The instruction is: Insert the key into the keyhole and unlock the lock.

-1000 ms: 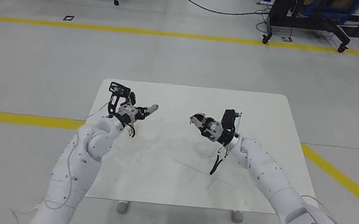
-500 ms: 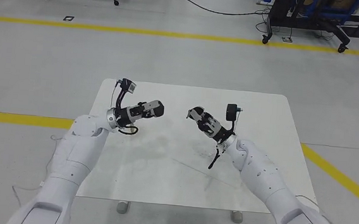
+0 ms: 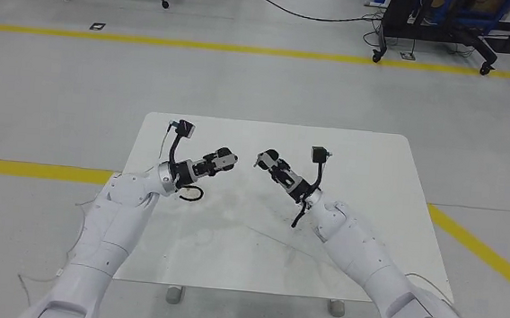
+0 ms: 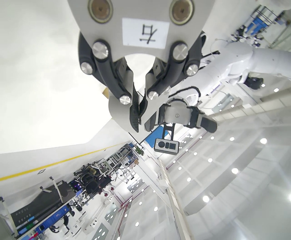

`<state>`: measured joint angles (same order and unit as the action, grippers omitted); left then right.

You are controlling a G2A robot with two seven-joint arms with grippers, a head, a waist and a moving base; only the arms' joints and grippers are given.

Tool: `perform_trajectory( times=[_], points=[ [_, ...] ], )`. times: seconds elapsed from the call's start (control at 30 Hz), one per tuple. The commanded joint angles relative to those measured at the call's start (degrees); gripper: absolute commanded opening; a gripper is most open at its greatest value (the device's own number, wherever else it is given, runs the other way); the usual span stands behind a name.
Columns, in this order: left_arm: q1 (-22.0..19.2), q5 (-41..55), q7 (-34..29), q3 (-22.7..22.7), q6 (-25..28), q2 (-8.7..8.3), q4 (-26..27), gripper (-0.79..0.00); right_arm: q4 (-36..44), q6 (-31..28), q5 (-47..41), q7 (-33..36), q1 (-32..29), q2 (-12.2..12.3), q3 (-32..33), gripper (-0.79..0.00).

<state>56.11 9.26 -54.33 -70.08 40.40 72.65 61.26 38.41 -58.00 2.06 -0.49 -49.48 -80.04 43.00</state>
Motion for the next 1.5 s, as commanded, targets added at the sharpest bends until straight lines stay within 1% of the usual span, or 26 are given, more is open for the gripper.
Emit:
perform_trajectory(
  times=[0.0, 0.1, 0.13, 0.17, 0.23, 0.27, 0.4, 0.53, 0.6, 0.7, 0.73, 0.8, 1.07, 1.47],
  points=[
    [-0.04, -1.94, 1.55, 0.21, -0.15, -0.04, -0.15, 0.000, -0.51, 0.00, -5.72, 4.58, 0.47, -0.27, -0.01, -0.785],
    [0.14, -2.25, 2.55, 0.69, 0.01, -0.05, -0.01, 0.000, -1.60, 0.00, -9.66, 8.71, 1.20, -0.56, 0.34, -0.785],
    [0.23, -2.03, 2.53, 0.91, 0.23, -0.05, 0.08, -0.049, -1.89, 0.00, -10.26, 9.56, 1.38, -0.65, 0.43, -0.785],
    [0.33, -1.58, 2.28, 1.24, 0.28, -0.03, 0.11, -0.145, -2.08, 0.00, -10.72, 10.22, 1.50, -0.76, 0.49, -0.785],
    [0.23, -1.47, 1.70, 2.04, -0.01, 0.02, 0.07, -0.360, -2.43, 0.00, -11.14, 11.27, 1.71, -1.01, 0.50, -0.785],
    [0.02, -1.99, 1.65, 2.60, -0.55, 0.06, -0.11, -0.406, -2.57, 0.00, -11.38, 11.76, 1.78, -1.20, 0.50, -0.785],
    [-0.72, -2.66, 2.04, 4.32, -2.95, 0.33, -0.87, -0.505, -2.84, 0.00, -11.61, 12.72, 1.88, -1.73, 0.46, -0.785],
    [-1.40, -3.71, 2.88, 5.72, -4.27, 0.55, -1.46, -0.570, -3.01, 0.00, -11.33, 13.30, 1.89, -2.15, 0.63, -0.785],
    [-1.64, -3.35, 3.42, 5.97, -4.66, 0.60, -1.89, -0.634, -3.04, 0.00, -11.12, 13.43, 1.82, -2.32, 0.87, -0.785],
    [-1.84, -2.85, 3.66, 6.03, -5.07, 0.58, -2.52, -0.702, -3.12, 0.00, -10.74, 13.58, 1.68, -2.46, 1.18, -0.785],
    [-1.90, -2.72, 3.72, 6.06, -5.25, 0.56, -2.70, -0.742, -3.15, 0.00, -10.60, 13.70, 1.63, -2.52, 1.28, -0.785],
    [-2.01, -2.67, 3.93, 6.14, -5.66, 0.53, -2.93, -0.785, -3.14, 0.00, -10.43, 14.01, 1.54, -2.63, 1.47, -0.785],
    [-2.29, -3.83, 5.20, 6.75, -6.74, 0.45, -3.05, -0.785, -2.99, 0.00, -9.87, 15.28, 1.24, -2.95, 2.33, -0.785],
    [-1.37, -3.23, 9.21, 5.27, -8.15, -0.02, -2.64, -0.785, -1.96, 0.00, -9.10, 17.90, 0.45, -2.90, 3.96, -0.785]
  ],
)
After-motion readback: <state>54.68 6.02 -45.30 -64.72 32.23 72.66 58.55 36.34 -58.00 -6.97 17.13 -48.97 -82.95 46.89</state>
